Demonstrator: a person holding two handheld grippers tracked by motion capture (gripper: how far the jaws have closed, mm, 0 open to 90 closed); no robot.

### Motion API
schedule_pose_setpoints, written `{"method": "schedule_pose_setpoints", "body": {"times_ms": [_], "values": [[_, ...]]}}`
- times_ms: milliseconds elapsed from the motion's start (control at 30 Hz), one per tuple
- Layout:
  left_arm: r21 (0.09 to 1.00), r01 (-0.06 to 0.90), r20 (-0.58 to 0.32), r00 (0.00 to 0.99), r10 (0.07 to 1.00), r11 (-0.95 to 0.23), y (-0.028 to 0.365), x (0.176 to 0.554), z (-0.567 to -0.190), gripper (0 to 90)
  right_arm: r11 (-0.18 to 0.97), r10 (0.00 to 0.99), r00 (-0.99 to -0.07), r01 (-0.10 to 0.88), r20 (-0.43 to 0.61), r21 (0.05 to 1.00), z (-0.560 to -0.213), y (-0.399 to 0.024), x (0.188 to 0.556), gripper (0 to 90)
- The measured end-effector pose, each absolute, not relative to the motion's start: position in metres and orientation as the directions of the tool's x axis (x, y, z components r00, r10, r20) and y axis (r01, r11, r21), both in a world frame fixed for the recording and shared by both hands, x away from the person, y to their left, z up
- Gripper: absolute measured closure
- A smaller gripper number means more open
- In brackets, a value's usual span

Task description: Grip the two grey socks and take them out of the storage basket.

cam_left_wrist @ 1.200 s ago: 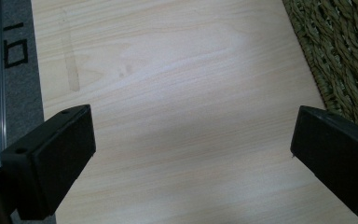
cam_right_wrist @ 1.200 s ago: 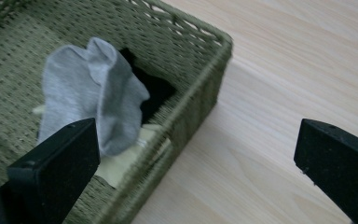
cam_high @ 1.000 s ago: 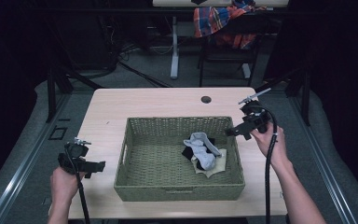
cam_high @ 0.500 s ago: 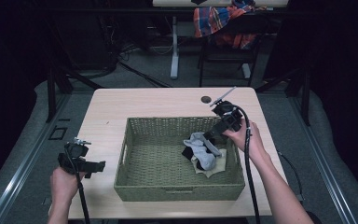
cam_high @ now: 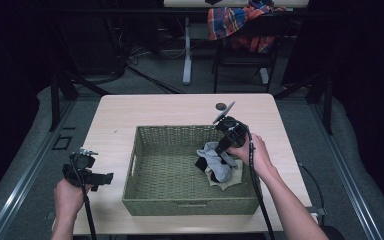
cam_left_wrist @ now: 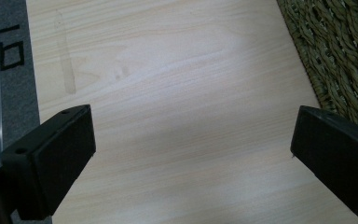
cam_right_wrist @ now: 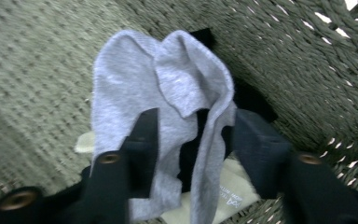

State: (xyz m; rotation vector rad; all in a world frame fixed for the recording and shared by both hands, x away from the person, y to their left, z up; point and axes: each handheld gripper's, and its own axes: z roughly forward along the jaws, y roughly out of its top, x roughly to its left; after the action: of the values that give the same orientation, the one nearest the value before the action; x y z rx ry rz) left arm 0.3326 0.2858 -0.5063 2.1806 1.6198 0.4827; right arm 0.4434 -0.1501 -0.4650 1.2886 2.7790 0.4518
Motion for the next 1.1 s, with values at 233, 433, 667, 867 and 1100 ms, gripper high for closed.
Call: {"method": "schedule_pose_setpoints", "body": {"times_ms": [233,433,667,867,1100], "values": [[0.483,0.832,0.041,0.290,0.956,-0.273,0.284,0.334,-0.507,0.1,0.615,0.763,-0.641,0.758,0.079,0.216,-0.477,-0.151,0.448,82.2],[0.485,0.831,0.043,0.288,0.957,-0.272,0.283,0.333,-0.507,0.1,0.600,0.765,-0.636,0.761,0.102,0.247,-0.468,-0.159,0.446,88.0],[0.487,0.832,0.040,0.284,0.958,-0.267,0.284,0.333,-0.507,0.1,0.567,0.771,-0.625,0.762,0.124,0.313,-0.451,-0.165,0.443,88.2],[0.483,0.833,0.044,0.285,0.957,-0.270,0.283,0.333,-0.507,0.1,0.563,0.758,-0.636,0.750,0.144,0.347,-0.437,-0.170,0.440,88.2],[0.482,0.833,0.050,0.286,0.957,-0.274,0.282,0.333,-0.507,0.1,0.549,0.749,-0.643,0.738,0.162,0.392,-0.424,-0.176,0.435,88.2]]}}
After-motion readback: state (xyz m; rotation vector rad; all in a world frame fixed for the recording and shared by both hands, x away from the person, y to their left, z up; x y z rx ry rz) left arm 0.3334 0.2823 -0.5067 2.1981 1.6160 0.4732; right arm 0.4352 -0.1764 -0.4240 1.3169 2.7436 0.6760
